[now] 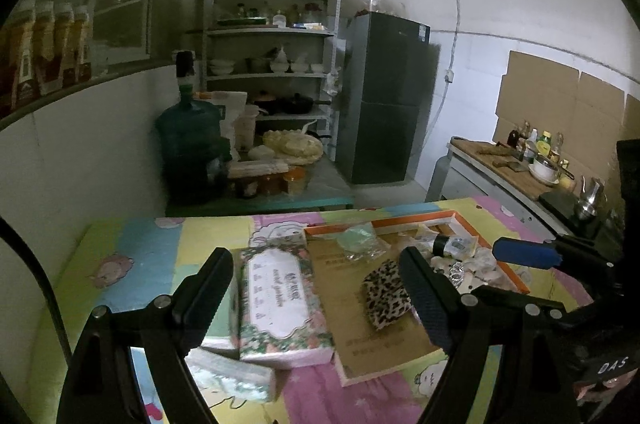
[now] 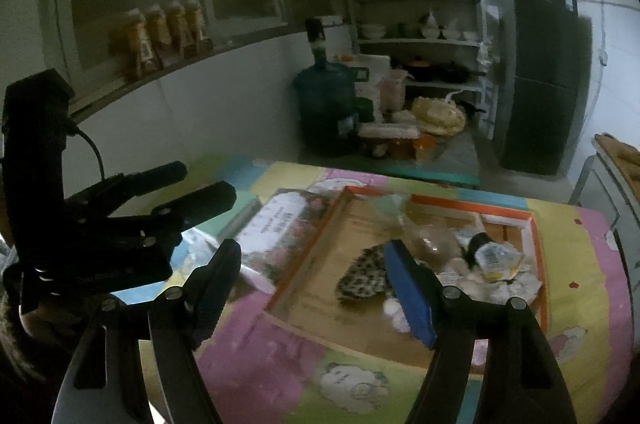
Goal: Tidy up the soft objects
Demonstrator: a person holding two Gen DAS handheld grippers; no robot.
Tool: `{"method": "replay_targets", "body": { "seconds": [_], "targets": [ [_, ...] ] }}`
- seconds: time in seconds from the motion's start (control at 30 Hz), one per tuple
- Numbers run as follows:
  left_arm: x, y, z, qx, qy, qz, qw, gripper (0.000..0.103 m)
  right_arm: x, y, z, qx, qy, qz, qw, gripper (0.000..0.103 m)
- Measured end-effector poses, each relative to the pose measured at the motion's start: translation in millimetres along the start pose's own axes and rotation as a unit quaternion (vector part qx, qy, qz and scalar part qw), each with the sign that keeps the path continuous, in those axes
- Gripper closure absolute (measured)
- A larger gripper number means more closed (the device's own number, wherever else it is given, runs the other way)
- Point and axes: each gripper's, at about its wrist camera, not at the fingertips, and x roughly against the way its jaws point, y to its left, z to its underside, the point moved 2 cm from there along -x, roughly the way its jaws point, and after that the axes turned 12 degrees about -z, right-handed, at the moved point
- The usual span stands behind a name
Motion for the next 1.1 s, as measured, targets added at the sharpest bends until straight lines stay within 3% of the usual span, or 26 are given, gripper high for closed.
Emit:
{"method": "replay_targets", "body": {
  "seconds": [0.7, 0.9, 1.1],
  "targets": [
    [22, 105, 33, 0.033, -0.001, -0.039, 0.9987, 0.018, -33, 89, 17, 0.016, 0.002, -0.028, 0.999, 0.027],
    [21, 132, 45, 0.048, 0.004, -0.047, 0.9977, 0.018, -63, 107, 29, 0.033, 0.028, -0.054, 0.998, 0.027],
    [13, 152, 55, 0.064, 0.014, -0.052, 0.9965, 0.018, -119, 105, 60, 0.048, 0.09, -0.057, 0.993, 0.027]
  ]
}}
